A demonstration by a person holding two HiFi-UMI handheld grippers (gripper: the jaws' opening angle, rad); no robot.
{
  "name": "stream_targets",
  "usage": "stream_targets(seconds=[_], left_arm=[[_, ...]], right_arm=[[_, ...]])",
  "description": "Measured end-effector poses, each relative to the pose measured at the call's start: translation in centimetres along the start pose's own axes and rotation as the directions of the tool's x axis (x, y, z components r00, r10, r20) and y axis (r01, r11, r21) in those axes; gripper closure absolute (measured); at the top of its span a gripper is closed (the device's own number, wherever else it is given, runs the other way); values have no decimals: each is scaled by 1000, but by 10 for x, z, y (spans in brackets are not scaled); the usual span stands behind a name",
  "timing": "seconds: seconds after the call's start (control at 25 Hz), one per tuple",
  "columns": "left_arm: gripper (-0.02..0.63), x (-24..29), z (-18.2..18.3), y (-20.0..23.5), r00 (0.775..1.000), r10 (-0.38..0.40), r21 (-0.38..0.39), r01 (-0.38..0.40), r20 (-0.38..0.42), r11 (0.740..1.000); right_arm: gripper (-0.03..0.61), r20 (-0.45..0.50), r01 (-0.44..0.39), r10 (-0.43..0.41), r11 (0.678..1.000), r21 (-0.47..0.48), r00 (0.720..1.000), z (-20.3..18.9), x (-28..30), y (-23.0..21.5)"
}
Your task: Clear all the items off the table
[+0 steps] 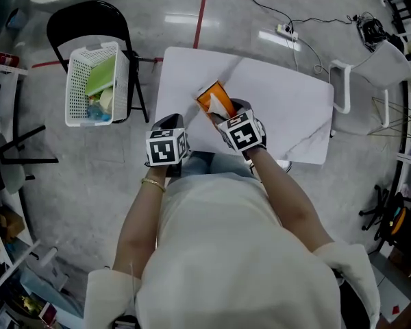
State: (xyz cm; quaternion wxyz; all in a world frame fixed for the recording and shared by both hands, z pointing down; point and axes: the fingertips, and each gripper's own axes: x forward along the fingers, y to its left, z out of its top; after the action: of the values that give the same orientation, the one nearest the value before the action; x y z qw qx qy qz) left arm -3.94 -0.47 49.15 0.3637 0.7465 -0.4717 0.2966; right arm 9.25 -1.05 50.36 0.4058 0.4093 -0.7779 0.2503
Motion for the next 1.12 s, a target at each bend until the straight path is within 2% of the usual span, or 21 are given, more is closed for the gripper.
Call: stream_targets(seconds=[0.4,0.68,1.12], left_arm=[[604,-6,-7,-12,994,87,-153,-76,62,985],[604,-8,-11,-22,990,121,-186,-105,77,977],[604,-26,-5,-2,971,210,-258,-175,115,950]], right_arm=[[319,30,-75,79,991,-110,996,7,-6,0],[319,42,-100,107,985,-139,993,9,-8,-7],[319,47,-156,171,962,-225,984,31,-4,5]])
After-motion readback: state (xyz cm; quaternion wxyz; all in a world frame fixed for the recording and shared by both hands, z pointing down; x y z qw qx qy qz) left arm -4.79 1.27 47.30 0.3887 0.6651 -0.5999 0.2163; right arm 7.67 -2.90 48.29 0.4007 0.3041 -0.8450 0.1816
